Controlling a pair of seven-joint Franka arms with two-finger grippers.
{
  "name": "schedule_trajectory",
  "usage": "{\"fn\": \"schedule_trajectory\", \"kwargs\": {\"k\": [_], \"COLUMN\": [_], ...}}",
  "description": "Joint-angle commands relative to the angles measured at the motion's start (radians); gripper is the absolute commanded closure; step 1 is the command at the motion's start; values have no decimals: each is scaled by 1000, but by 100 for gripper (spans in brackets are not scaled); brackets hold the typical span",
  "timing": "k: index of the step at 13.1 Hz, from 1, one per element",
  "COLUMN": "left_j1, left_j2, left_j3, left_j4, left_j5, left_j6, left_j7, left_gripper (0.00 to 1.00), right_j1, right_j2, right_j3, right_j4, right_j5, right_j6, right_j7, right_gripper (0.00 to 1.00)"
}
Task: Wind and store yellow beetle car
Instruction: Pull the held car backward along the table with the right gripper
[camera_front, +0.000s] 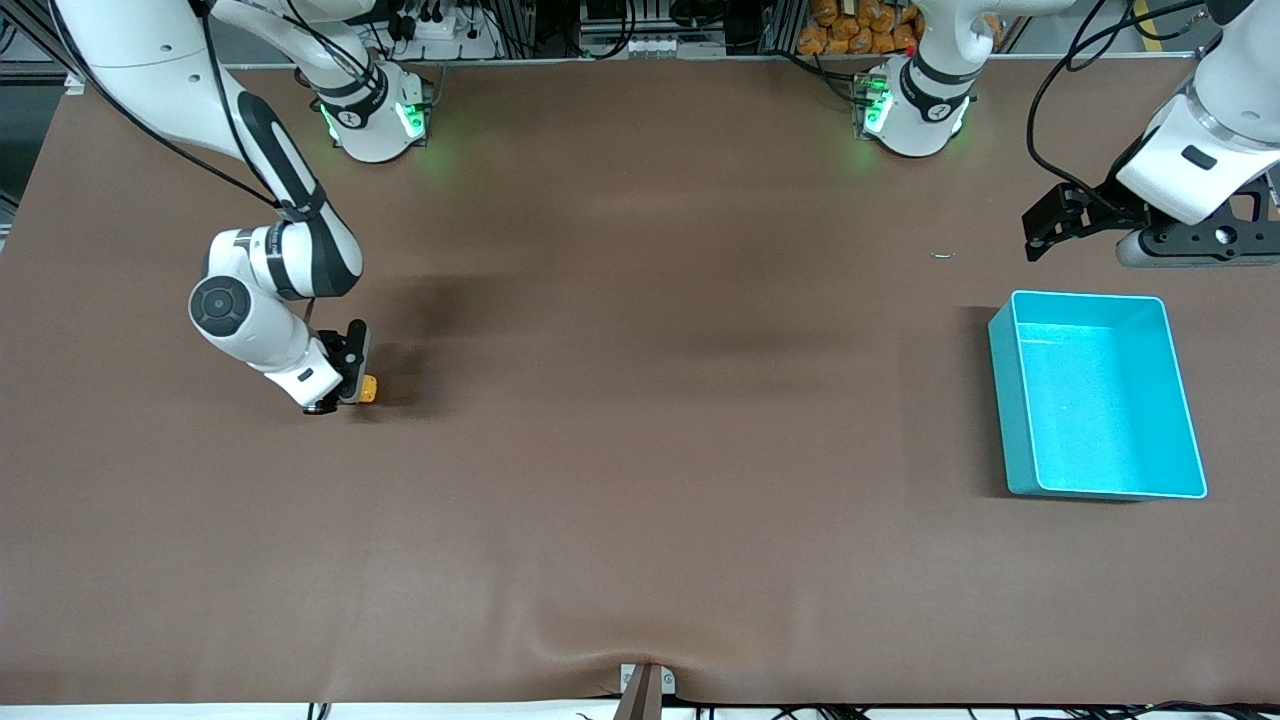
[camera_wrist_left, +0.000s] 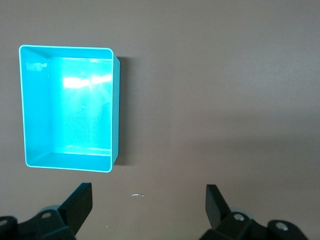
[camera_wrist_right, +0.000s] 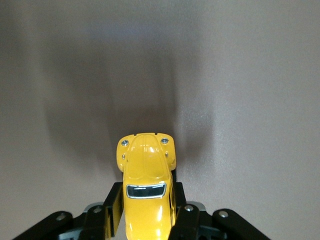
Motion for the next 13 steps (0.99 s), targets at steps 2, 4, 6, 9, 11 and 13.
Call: {"fn": "schedule_trajectory", "kwargs": {"k": [2,4,6,9,11,13], "left_j1": [-6,-6,-5,-6,-5,-6], "left_j2": [9,9,9,10,10,9], "left_j3": [0,1,1,1,0,1], "left_j4": [20,20,20,20,20,20], "left_j5": [14,14,14,14,14,14], "left_j6": [1,1,1,1,1,1], "left_j7": [-10,-10,-11,-10,-10,-10], "left_gripper": [0,0,0,0,0,0], "right_j1": [-24,-35,-53,-81,-96,-116], "right_j2": [29,35,38,55,63,69], "right_j3": [4,4,4,4,4,4], "right_j4": [14,17,17,26,35,37], "right_j5": [-19,-19,-19,-19,-19,-19], "right_j6": [-6,-3,-2,1,1,1], "right_j7": [-31,-60,-66,-92,-117,-144], "right_gripper": [79,79,79,79,79,79]}}
